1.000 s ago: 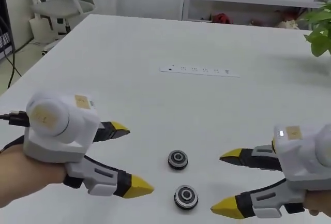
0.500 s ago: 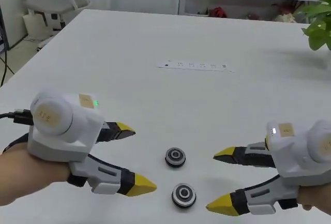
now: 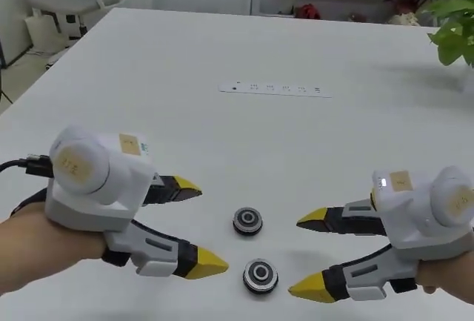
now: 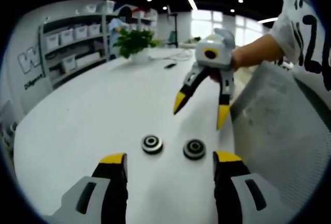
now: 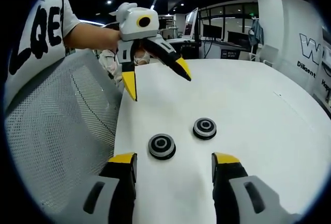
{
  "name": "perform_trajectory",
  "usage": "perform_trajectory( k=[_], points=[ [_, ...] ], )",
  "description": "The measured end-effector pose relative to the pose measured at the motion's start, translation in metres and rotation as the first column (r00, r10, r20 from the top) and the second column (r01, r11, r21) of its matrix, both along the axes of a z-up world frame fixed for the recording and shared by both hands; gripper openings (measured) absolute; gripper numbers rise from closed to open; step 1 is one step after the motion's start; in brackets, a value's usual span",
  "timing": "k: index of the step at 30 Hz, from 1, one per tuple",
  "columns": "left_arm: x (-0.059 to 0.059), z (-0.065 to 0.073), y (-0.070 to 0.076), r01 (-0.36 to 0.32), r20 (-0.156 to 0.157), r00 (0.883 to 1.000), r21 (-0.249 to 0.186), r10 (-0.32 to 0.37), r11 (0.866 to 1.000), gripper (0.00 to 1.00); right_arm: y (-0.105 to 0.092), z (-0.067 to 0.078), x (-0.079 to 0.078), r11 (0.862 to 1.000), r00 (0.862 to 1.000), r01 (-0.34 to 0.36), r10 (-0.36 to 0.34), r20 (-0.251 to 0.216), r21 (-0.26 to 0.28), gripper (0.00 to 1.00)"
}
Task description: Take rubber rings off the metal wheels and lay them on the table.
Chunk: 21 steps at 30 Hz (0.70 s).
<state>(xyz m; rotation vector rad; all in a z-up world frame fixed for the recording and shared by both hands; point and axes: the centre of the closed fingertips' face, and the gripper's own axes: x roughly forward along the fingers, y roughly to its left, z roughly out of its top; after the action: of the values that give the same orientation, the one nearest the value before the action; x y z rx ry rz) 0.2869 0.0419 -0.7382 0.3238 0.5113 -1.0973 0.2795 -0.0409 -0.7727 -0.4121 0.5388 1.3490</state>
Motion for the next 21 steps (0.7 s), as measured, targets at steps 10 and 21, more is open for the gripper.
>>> perform_trajectory(
  k=[10,21],
  points=[
    [-0.002,-0.005,-0.010,0.034,-0.014,0.999,0.012,-0.034,0.999,0.65,-0.001,-0.002,-0.001,1.000,1.000,-0.002,0.002,0.000,0.010,0.55],
    [-0.010,-0.018,-0.020,0.091,-0.029,0.996,0.041,-0.090,0.995,0.62,-0.003,-0.004,-0.003,1.000,1.000,0.001,0.000,-0.009,0.019,0.54]
  ],
)
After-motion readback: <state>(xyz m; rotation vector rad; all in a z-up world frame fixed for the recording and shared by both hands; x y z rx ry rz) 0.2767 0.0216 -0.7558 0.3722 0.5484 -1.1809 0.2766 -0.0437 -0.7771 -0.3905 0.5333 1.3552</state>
